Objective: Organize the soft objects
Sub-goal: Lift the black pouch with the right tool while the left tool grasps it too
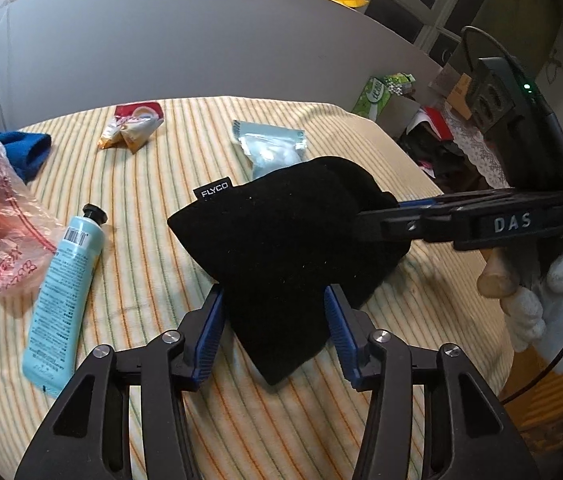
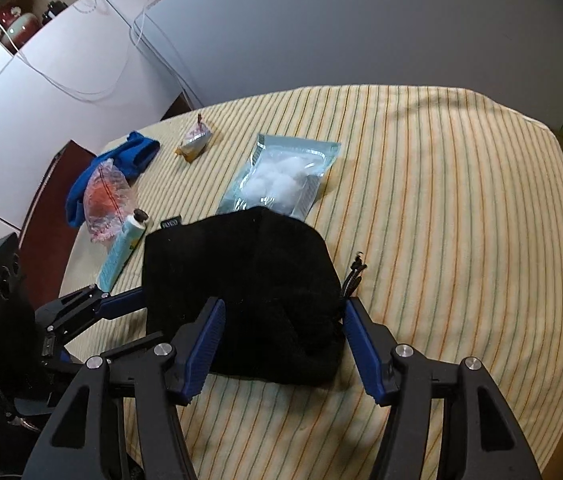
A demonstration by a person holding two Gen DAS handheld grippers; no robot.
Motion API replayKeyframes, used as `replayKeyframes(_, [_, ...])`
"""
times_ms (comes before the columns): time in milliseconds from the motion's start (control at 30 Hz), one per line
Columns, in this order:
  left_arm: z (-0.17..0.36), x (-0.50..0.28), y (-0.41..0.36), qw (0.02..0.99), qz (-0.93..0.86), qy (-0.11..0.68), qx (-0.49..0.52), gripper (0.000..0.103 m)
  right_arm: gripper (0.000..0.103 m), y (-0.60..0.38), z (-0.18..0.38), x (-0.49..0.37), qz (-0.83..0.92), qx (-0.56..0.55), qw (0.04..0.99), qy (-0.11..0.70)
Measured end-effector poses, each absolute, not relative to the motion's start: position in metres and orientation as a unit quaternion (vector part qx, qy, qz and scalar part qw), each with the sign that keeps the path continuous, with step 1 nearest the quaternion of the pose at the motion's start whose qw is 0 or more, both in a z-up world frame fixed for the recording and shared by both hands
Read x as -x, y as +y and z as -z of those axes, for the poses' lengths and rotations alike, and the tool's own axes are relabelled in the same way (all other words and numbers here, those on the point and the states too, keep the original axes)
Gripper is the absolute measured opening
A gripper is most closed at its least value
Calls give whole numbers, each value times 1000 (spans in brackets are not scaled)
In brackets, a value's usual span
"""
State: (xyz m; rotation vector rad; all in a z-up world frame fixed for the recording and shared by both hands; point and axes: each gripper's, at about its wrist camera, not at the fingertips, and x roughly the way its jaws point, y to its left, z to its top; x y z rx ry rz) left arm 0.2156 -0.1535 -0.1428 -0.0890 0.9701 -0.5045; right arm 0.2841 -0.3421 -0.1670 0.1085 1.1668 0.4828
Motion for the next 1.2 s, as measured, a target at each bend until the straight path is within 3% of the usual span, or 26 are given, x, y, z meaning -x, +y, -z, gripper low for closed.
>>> replayKeyframes(133, [138, -210, -152, 858, 239, 454, 41, 47, 50, -341, 165, -277, -223, -60, 808, 542])
replayKeyframes(633, [93, -176, -121, 881, 238, 405, 64, 47, 49, -317, 110, -232, -245, -47, 831, 497])
replayKeyframes(1200, [24, -118, -4, 935, 144, 315, 74, 47, 49, -188, 45, -203, -346, 0, 826, 445])
